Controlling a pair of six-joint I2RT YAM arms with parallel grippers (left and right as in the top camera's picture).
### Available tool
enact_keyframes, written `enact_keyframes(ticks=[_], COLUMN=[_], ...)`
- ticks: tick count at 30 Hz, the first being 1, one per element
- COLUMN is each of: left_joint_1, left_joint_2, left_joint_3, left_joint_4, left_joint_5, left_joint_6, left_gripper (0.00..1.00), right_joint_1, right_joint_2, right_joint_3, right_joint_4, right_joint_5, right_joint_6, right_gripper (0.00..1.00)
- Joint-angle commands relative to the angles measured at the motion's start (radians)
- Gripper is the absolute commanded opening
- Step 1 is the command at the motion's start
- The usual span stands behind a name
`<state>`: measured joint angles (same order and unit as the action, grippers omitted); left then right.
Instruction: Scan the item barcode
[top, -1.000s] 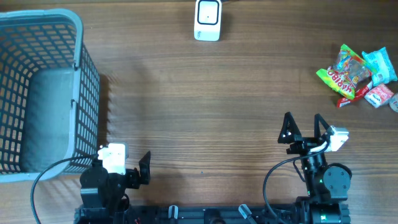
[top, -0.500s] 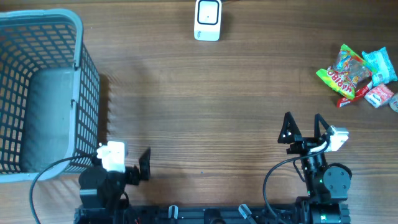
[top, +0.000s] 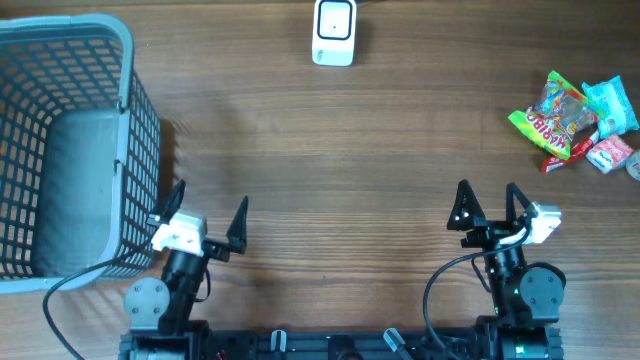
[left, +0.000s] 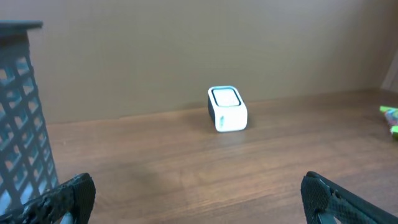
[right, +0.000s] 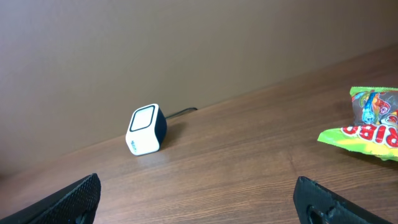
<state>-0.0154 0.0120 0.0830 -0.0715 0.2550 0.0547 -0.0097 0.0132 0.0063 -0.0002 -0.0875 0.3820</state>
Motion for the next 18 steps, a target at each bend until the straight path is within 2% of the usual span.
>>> enact_keyframes(ticks=[1,5,18], left_joint_1=[-0.027,-0.038,-0.031], left_joint_2=[-0.008,-0.008,-0.008], left_joint_3=[-0.058,-0.077,-0.077], left_joint_4=[0.066,0.003,0.003], left_joint_5=[-0.049,-0.11,-0.145], left_joint_6=[0.011,0.01,-0.071], left_gripper=[1.0,1.0,1.0], right_joint_1=[0.005,0.005,0.005], right_joint_2=[-0.008,-0.008,-0.008], right_joint_3=[-0.001,-0.001,-0.001], right_joint_4=[0.003,0.003,0.003], right_joint_5=[0.013,0.013,0.013], right_joint_6=[0.013,0.013,0.013], right_gripper=[1.0,1.0,1.0])
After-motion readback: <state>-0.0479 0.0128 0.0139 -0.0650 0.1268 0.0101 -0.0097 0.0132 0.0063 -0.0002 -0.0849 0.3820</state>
